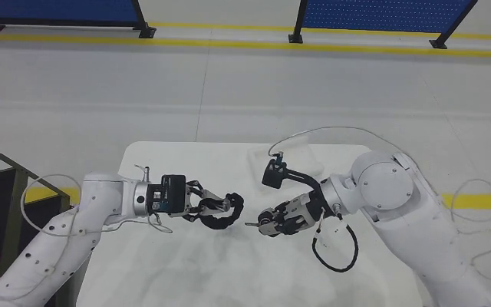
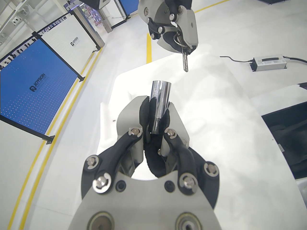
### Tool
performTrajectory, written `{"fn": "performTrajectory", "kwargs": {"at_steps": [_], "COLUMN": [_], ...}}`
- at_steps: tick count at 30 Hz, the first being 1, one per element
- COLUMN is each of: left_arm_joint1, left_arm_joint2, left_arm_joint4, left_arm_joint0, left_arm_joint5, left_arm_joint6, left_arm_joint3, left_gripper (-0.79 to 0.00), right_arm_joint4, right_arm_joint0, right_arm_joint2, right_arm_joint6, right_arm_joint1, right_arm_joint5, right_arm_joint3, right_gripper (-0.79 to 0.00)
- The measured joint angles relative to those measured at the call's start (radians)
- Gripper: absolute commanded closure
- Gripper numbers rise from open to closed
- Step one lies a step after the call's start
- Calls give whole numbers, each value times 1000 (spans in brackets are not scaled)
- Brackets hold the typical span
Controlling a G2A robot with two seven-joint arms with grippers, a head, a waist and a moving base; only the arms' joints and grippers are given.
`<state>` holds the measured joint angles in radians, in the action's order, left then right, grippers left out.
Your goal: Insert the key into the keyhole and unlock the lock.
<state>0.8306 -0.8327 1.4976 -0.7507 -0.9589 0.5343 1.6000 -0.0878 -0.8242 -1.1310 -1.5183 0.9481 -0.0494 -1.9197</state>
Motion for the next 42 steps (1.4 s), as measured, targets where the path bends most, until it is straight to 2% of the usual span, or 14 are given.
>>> {"fn": "performTrajectory", "kwargs": {"at_steps": [4,10,14,27,33,37,42], "left_arm_joint1": [8,25,37,38,48,58,71], "left_arm_joint2": [17,44,61,60,59,69,87], "left_arm_joint4": [95,145,151,140,73,77,104], "left_arm_joint0": [18,40,51,43,29,33,43], "left_arm_joint5": [34,68,88,94,78,87,96], "left_arm_joint6": [39,81,91,79,26,61,135], "left_arm_joint3": [-8,-17,-28,-34,-52,-69,-99], "left_gripper": [0,0,0,0,0,0,0], "right_arm_joint4": [-41,-72,-74,-73,-82,-38,10], "right_arm_joint0": [47,132,136,129,161,199,249], "right_arm_joint2": [28,88,90,95,102,133,214], "right_arm_joint6": [-19,-18,-18,-8,-1,0,62], "right_arm_joint1": [-2,-17,-18,-18,-18,-20,-36], "right_arm_joint5": [23,61,64,73,224,354,413], "right_arm_joint3": [65,117,120,115,30,-21,-43], "right_gripper": [0,0,0,0,0,0,0]}}
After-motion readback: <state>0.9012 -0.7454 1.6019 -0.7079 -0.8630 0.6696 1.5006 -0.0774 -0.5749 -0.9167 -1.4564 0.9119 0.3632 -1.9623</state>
